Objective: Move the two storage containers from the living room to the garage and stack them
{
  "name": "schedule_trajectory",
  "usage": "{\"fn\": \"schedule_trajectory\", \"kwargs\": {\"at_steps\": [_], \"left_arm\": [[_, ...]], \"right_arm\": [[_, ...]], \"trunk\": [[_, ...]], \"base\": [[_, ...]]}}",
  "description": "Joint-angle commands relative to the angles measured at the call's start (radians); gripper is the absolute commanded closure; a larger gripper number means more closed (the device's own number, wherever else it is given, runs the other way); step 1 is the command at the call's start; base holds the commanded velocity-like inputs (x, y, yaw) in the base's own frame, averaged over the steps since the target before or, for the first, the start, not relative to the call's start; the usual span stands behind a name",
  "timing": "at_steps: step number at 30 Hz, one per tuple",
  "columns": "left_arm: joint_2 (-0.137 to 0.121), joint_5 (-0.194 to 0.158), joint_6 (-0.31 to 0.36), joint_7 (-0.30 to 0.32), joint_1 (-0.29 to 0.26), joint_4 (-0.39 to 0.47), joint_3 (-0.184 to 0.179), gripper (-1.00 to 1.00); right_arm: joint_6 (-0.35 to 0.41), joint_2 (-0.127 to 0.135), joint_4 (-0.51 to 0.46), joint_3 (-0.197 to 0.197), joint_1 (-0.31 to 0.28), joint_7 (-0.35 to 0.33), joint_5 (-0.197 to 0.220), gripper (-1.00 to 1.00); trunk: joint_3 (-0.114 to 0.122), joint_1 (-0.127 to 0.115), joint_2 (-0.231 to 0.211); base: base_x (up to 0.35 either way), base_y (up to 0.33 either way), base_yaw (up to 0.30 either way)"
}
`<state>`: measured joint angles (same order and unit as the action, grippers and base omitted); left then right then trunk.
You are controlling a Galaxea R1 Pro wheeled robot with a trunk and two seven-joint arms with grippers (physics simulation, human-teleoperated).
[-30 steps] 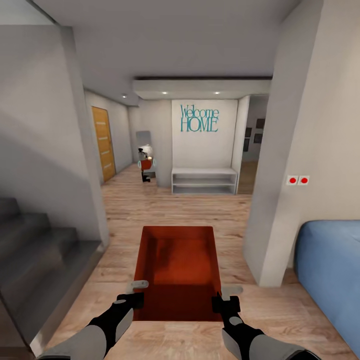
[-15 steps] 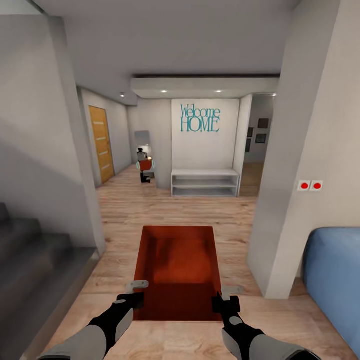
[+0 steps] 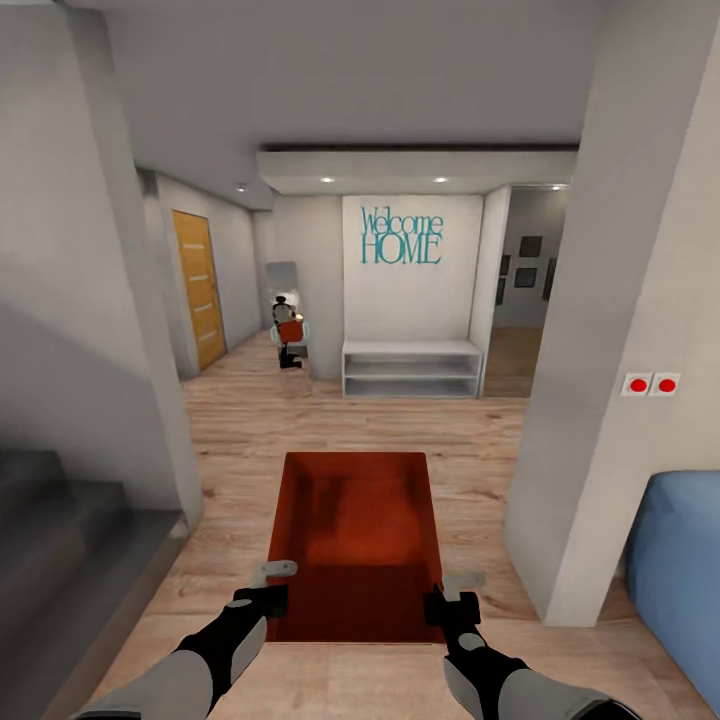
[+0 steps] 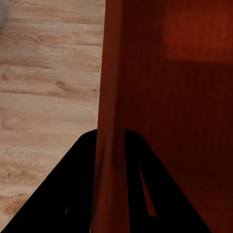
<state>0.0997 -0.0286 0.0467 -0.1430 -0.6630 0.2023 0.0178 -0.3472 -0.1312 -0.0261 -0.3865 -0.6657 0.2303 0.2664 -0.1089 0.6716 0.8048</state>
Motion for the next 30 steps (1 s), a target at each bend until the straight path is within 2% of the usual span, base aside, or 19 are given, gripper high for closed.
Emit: {"fn": "schedule_trajectory", "kwargs": {"at_steps": [1,11,19,30], "left_arm": [[-0.021,0.004,0.005,-0.026,0.000,0.000,0.021,1.00],[-0.023,0.004,0.006,-0.026,0.000,0.000,0.021,1.00],[-0.022,0.004,0.005,-0.026,0.000,0.000,0.021,1.00],[-0.021,0.004,0.005,-0.026,0.000,0.000,0.021,1.00]], "right_arm": [[-0.018,-0.001,-0.003,0.072,-0.002,0.003,-0.006,1.00],[-0.018,-0.001,-0.003,0.072,-0.002,0.002,-0.006,1.00],[-0.018,0.000,-0.003,0.072,-0.001,0.001,-0.006,1.00],[-0.018,0.000,-0.003,0.072,-0.002,0.002,-0.006,1.00]], "trunk": [[-0.002,0.001,0.001],[-0.002,0.001,0.001],[-0.002,0.001,0.001],[-0.002,0.001,0.001]], "base": [[0.322,0.000,0.000],[0.322,0.000,0.004],[0.322,0.000,0.173],[0.322,0.000,0.011]]}}
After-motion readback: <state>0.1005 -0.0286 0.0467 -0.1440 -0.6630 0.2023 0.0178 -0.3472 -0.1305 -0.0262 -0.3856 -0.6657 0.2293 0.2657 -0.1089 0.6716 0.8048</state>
